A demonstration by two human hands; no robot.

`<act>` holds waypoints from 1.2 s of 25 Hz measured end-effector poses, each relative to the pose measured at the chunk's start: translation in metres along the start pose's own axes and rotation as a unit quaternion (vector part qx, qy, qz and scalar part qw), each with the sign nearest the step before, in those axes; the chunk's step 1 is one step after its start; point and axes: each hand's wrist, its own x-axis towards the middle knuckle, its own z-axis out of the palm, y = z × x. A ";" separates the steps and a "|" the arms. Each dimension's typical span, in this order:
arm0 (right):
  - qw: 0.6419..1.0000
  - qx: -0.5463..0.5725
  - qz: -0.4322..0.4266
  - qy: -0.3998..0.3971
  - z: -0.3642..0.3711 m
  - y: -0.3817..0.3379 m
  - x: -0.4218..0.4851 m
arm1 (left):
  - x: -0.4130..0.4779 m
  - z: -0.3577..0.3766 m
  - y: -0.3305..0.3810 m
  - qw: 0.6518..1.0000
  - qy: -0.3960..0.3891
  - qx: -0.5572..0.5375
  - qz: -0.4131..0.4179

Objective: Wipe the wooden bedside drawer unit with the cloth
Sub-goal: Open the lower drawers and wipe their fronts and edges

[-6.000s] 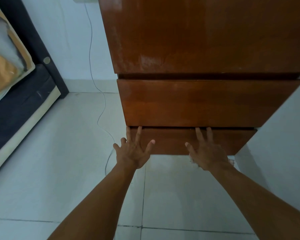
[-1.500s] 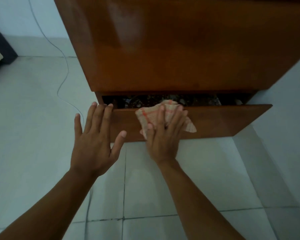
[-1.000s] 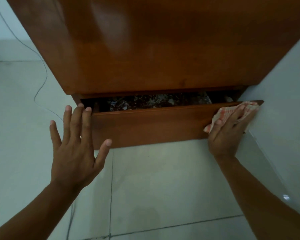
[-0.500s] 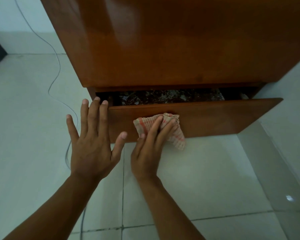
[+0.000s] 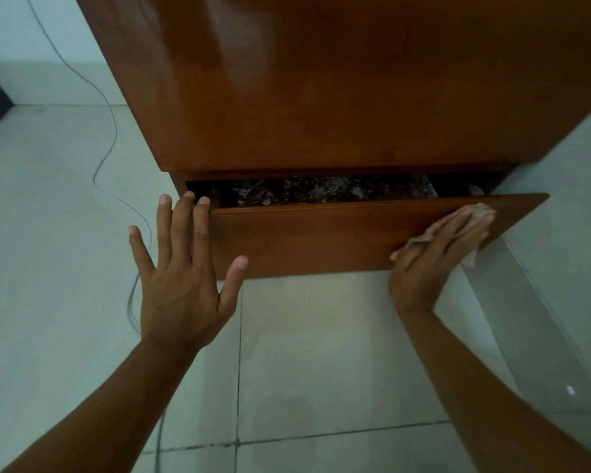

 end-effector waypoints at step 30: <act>0.990 -0.114 -0.035 -0.079 -0.007 -0.036 -0.030 | 0.001 -0.013 0.006 0.998 -0.056 -0.010 -0.016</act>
